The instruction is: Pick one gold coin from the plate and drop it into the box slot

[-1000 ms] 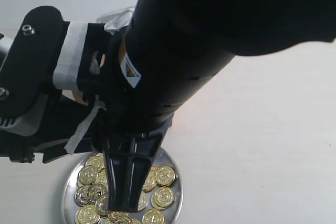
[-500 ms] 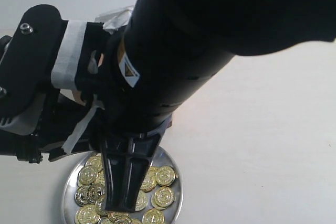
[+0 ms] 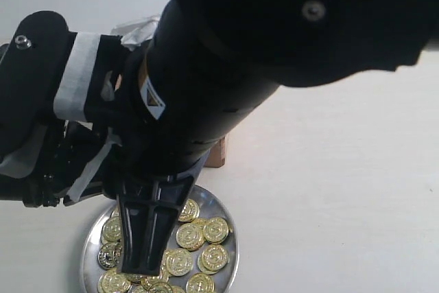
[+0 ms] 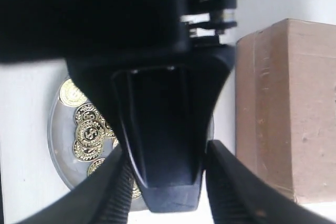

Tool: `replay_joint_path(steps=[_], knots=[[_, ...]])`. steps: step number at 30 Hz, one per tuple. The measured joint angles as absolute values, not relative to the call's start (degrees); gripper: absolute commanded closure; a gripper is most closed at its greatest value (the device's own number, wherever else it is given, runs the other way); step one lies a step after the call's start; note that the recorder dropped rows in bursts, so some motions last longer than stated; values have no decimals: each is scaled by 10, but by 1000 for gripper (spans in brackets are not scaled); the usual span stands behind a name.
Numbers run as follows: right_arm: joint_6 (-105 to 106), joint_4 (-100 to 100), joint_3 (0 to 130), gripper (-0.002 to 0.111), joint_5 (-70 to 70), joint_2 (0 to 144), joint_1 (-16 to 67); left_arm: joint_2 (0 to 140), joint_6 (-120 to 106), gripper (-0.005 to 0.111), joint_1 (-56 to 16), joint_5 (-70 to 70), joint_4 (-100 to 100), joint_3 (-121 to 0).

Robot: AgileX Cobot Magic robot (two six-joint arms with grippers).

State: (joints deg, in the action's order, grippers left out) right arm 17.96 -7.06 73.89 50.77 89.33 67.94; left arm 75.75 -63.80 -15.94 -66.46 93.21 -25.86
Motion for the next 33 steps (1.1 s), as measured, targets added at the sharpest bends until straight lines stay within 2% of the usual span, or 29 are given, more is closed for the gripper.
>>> replay_joint_path(steps=[1, 11, 13, 18, 20, 26, 33], knots=[[180, -71, 739, 81, 508, 893, 679, 757, -638, 107, -159, -662, 932, -259], [179, -75, 739, 80, 507, 893, 679, 761, -639, 107, -159, -654, 938, -259], [171, -76, 739, 75, 507, 893, 679, 761, -641, 107, -159, -654, 938, -259], [140, -79, 739, 47, 510, 893, 679, 761, -648, 107, -159, -658, 939, -259], [125, -84, 739, 41, 517, 893, 679, 761, -652, 107, -159, -666, 941, -259], [87, -110, 739, 40, 552, 893, 679, 761, -666, 107, -159, -653, 943, -259], [38, -120, 739, 41, 611, 893, 679, 761, -709, 107, -159, -556, 951, -259]])
